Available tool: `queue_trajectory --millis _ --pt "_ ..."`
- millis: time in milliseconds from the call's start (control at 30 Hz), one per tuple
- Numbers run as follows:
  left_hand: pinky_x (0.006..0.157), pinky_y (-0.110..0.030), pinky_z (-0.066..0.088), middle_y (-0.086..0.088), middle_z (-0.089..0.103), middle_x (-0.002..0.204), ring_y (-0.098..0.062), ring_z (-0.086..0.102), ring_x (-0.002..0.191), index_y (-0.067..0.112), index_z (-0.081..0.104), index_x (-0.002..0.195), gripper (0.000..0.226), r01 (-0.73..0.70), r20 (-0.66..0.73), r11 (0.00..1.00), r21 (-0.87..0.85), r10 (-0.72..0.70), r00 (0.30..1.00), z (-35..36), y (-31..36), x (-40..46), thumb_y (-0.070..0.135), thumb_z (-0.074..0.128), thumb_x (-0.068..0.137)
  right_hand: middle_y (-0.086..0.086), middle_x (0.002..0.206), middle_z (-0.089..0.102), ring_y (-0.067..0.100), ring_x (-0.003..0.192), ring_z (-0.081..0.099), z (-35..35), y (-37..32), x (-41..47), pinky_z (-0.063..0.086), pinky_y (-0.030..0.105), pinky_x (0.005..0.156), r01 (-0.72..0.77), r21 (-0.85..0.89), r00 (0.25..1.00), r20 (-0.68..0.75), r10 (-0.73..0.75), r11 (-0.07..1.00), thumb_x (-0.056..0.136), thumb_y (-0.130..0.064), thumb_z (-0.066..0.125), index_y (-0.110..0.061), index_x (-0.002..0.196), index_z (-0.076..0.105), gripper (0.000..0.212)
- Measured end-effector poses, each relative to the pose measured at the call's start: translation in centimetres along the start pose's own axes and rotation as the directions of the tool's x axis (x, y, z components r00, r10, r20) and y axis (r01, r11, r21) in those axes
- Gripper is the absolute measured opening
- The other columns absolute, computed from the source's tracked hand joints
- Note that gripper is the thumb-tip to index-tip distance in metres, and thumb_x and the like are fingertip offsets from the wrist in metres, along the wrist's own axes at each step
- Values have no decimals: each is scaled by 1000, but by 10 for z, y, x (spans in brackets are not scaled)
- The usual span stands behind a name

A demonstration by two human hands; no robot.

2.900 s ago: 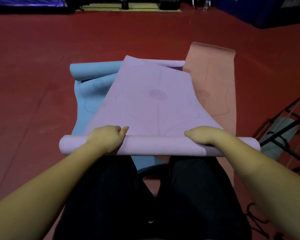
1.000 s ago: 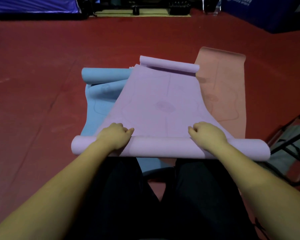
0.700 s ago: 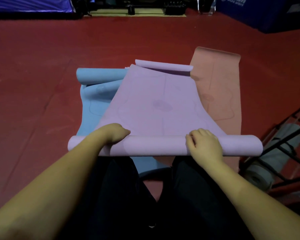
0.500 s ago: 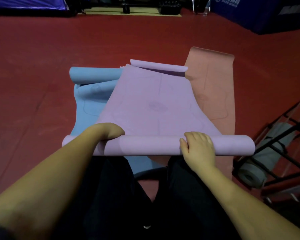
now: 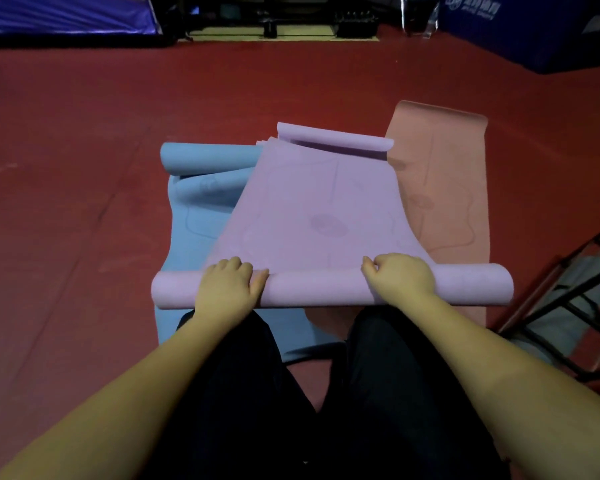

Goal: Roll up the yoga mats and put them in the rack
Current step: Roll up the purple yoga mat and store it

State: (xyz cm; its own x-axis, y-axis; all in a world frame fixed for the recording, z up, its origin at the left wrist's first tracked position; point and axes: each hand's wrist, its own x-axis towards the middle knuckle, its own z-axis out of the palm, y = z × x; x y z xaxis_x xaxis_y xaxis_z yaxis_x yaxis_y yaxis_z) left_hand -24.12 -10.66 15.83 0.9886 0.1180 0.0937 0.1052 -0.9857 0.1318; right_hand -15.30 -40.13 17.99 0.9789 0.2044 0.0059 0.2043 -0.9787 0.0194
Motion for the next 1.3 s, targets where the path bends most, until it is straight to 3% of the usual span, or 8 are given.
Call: queue_trajectory --millis 200,333,600,700,800,1000,1167,1300 --pt "81 -41 42 -9 65 90 -33 59 94 10 70 82 74 45 97 999 31 -48 994 -21 5 10 57 13 91 11 121 66 31 110 61 -17 -4 8 44 34 86 -9 22 984 175 6 1000 98 -52 23 -16 114 69 60" --pt "87 -39 42 -9 66 104 -32 59 101 10 69 87 60 21 53 999 28 -22 998 -26 11 10 48 25 103 14 131 60 31 116 58 -30 7 5 43 38 94 -25 23 960 281 17 999 96 -54 21 -13 123 65 65" --pt "81 -34 37 -14 64 121 -31 57 108 17 59 101 46 60 350 998 -9 -53 935 -46 21 -3 47 25 103 14 152 40 27 138 40 -48 23 -15 29 34 111 -50 127 807 590 -35 991 103 -47 25 -7 142 48 60" --pt "82 -33 37 -12 63 125 -30 56 113 17 64 112 49 88 383 996 -20 -74 921 -46 18 -3 46 26 103 7 118 54 26 120 49 -38 21 -20 40 39 98 51 208 912 390 -131 977 101 -42 32 -18 106 63 39" --pt "87 -33 40 -10 62 128 -30 55 114 17 66 111 47 117 413 993 -32 -93 906 -48 15 1 45 30 102 -2 87 46 24 97 51 -31 17 -29 41 37 74 72 249 992 81 -95 966 99 -37 40 -23 69 44 33" --pt "95 -34 40 -13 59 133 -30 53 114 13 68 115 47 152 520 987 -46 -107 848 -51 11 20 44 35 99 9 80 59 33 88 53 -18 8 -52 44 41 69 107 235 985 -160 -70 966 93 -44 37 -12 71 55 43" --pt "95 -34 35 -11 55 140 -25 49 112 17 62 121 42 203 619 978 -39 -136 774 -46 13 43 45 46 94 10 93 70 33 90 63 -1 9 -71 47 40 85 148 131 977 -172 -124 980 90 -51 36 -7 99 70 56" --pt "94 -34 35 -12 55 140 -28 51 121 14 63 124 46 212 600 977 -30 -152 785 -39 16 53 45 47 96 7 75 66 31 75 62 -2 6 -56 46 37 73 75 103 981 -186 -55 992 90 -50 36 -12 79 68 51"
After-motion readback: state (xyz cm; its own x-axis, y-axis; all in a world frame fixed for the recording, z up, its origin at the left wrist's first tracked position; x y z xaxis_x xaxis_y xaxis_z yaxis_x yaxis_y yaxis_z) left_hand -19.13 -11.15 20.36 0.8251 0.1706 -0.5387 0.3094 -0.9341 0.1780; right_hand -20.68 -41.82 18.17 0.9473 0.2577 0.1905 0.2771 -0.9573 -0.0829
